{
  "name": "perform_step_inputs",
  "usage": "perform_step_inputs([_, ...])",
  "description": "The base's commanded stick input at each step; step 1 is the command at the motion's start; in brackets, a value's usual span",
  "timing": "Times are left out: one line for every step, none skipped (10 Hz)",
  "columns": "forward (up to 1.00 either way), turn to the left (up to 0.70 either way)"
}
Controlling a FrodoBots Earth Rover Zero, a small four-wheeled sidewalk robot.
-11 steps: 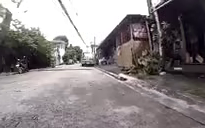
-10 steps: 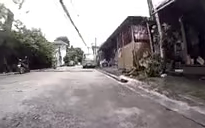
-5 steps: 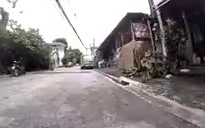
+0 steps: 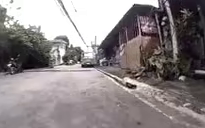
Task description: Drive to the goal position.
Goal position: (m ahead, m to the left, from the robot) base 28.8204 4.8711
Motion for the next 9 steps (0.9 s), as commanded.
perform_step_inputs([1.0, 0.27])
perform_step_inputs([1.0, 0.08])
perform_step_inputs([1.0, 0.0])
perform_step_inputs([1.0, 0.0])
perform_step_inputs([1.0, 0.0])
perform_step_inputs([1.0, 0.0])
perform_step_inputs([1.0, 0.0])
perform_step_inputs([1.0, 0.0])
perform_step_inputs([1.0, 0.0])
